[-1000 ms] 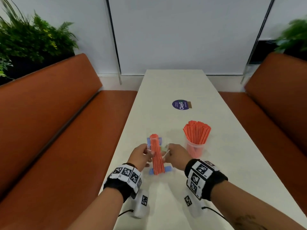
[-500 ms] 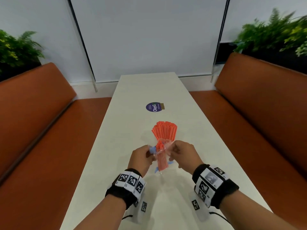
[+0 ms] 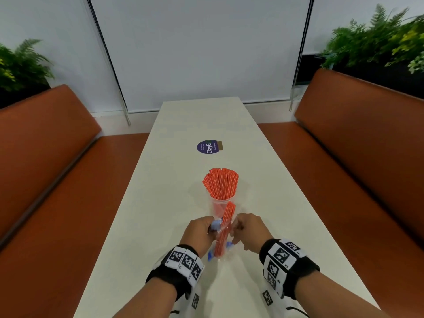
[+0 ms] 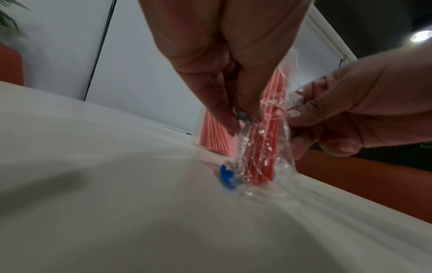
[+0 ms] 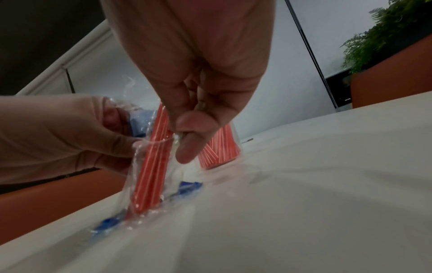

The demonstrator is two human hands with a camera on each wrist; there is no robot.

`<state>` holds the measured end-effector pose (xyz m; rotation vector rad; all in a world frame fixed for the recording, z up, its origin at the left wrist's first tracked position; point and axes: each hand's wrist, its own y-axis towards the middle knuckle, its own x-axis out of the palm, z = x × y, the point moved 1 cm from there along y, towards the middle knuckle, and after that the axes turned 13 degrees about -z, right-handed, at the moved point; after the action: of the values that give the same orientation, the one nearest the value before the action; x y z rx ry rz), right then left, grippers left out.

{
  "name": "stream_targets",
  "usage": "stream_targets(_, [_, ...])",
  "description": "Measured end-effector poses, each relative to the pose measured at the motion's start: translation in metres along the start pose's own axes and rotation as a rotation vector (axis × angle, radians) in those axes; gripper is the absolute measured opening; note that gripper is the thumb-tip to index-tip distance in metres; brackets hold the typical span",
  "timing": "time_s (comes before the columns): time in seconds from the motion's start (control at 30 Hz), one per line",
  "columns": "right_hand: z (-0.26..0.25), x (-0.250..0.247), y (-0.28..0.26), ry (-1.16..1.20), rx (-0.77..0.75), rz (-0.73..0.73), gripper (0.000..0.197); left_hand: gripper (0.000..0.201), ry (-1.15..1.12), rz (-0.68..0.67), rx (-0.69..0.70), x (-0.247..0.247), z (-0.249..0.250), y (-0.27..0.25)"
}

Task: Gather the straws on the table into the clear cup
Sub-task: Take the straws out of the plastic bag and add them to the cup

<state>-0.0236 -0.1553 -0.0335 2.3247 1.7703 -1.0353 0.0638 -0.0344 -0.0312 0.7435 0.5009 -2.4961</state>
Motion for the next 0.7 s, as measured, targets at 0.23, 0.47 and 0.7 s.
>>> stream_targets(0.23, [-0.002,-0.002,0.002,-0.003,0.003,-0.067,0.019,0.034,0.133,-0.025,0.046,0.001,0.0,-0.002])
stream_targets(0.47, [-0.022,-0.008,-0.007,0.304,0.046,-0.23,0.036,0.02,0.37,-0.003,0.089,0.0,-0.001,-0.004])
stream_targets(0.7, [-0.015,-0.006,-0.003,0.123,-0.147,0.016,0.033,0.015,0.377,-0.049,0.068,0.002,-0.004,-0.007])
